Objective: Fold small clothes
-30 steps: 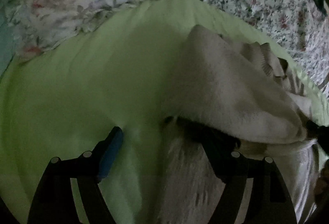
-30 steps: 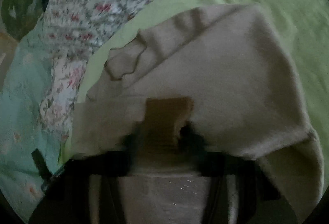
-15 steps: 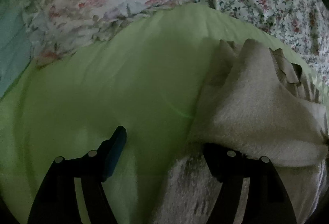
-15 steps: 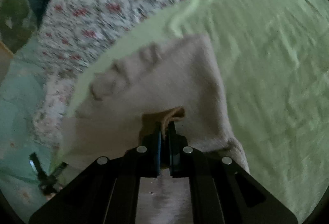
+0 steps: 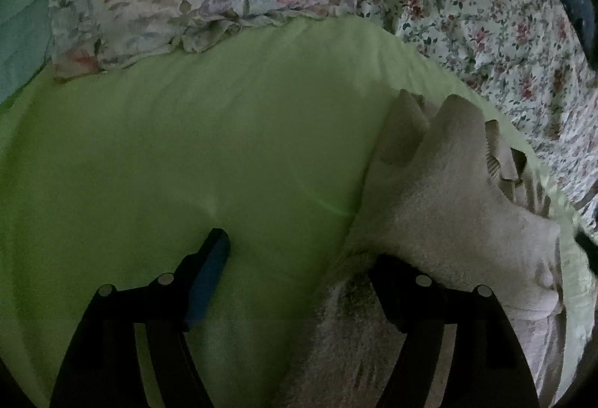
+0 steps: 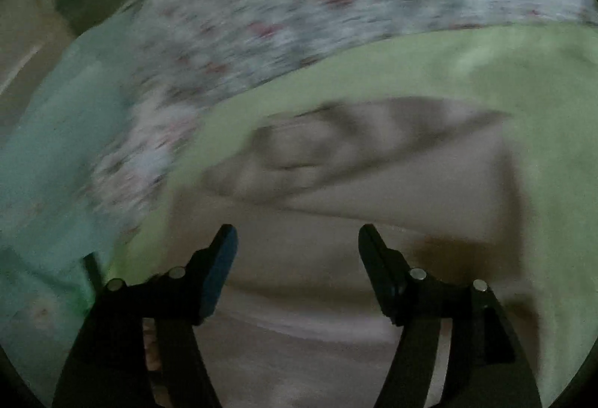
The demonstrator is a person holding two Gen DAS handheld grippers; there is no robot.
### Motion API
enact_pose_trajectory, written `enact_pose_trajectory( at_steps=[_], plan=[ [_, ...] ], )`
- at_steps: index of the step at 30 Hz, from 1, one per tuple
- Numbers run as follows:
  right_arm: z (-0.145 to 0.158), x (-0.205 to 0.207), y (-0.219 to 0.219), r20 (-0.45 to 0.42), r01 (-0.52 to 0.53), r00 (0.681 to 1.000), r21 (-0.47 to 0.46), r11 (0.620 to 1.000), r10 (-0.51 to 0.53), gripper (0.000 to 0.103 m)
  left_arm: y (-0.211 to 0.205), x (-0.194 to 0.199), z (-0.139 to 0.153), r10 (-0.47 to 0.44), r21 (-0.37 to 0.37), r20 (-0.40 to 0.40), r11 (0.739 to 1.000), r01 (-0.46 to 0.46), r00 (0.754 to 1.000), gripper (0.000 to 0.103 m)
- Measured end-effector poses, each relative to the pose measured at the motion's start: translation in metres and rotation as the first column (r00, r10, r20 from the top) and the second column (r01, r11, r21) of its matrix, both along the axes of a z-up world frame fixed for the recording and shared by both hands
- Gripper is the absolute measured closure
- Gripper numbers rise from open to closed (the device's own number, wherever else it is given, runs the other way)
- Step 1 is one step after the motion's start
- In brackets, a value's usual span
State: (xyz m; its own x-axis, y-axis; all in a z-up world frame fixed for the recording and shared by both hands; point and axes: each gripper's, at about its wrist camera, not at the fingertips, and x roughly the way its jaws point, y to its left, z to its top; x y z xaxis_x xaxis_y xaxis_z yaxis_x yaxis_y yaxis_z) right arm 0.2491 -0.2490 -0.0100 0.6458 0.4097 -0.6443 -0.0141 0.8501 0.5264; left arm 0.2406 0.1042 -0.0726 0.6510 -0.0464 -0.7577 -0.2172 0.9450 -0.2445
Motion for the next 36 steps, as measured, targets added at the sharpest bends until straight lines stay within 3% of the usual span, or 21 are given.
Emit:
enact_pose_trajectory(
  at_steps=[5, 7, 10, 13, 16, 18, 19, 22, 25, 27, 33, 36],
  plan=[
    [-0.021, 0.091, 0.074, -0.032, -0.256, 0.964, 0.144, 0.956, 0.263, 0.03, 0.015, -0.003, -0.003, -0.001, -0.116, 0.033, 0.993, 0.004, 0.999, 0.028],
    [-0.032, 0.125, 0.099, -0.07, -0.296, 0.949, 0.127, 0.947, 0.306, 0.025, 0.017, -0.005, -0.003, 0.0, -0.135, 0.042, 0.991, 0.006, 0.999, 0.028],
    [-0.048, 0.163, 0.13, -0.151, -0.39, 0.9, 0.142, 0.91, 0.41, 0.02, 0.017, -0.005, -0.004, -0.003, -0.141, 0.049, 0.99, 0.01, 0.999, 0.027],
    [-0.07, 0.192, 0.16, -0.256, -0.499, 0.804, 0.204, 0.843, 0.537, 0.018, 0.019, -0.006, -0.005, -0.003, -0.162, 0.067, 0.987, 0.014, 0.998, 0.027],
    [-0.085, 0.203, 0.199, -0.251, -0.608, 0.691, 0.308, 0.732, 0.678, 0.017, 0.02, -0.009, -0.006, 0.006, -0.182, 0.09, 0.983, 0.011, 0.996, 0.027],
    [-0.088, 0.205, 0.215, -0.214, -0.629, 0.67, 0.344, 0.697, 0.71, 0.017, 0.021, -0.009, -0.007, 0.012, -0.19, 0.098, 0.982, 0.007, 0.995, 0.027],
    [-0.088, 0.207, 0.22, -0.189, -0.629, 0.674, 0.36, 0.689, 0.714, 0.017, 0.022, -0.01, -0.007, 0.017, -0.195, 0.103, 0.981, 0.004, 0.994, 0.027],
    [-0.091, 0.218, 0.225, -0.114, -0.561, 0.747, 0.422, 0.712, 0.655, 0.017, 0.025, -0.011, -0.008, 0.022, -0.218, 0.116, 0.976, 0.003, 0.993, 0.027],
    [-0.091, 0.228, 0.214, -0.084, -0.45, 0.836, 0.46, 0.766, 0.542, 0.017, 0.028, -0.011, -0.006, 0.018, -0.233, 0.108, 0.972, 0.008, 0.994, 0.027],
    [-0.08, 0.222, 0.198, -0.068, -0.396, 0.882, 0.426, 0.813, 0.465, 0.017, 0.027, -0.014, -0.003, 0.009, -0.219, 0.091, 0.976, 0.011, 0.996, 0.027],
    [-0.039, 0.16, 0.135, -0.018, -0.34, 0.935, 0.238, 0.91, 0.354, 0.017, 0.035, -0.037, 0.006, 0.021, -0.189, 0.039, 0.982, -0.013, 0.999, 0.028],
    [-0.027, 0.114, 0.091, -0.009, -0.271, 0.96, 0.199, 0.942, 0.279, 0.017, 0.033, -0.036, 0.015, 0.015, -0.201, 0.034, 0.979, -0.008, 0.999, 0.027]
  ],
)
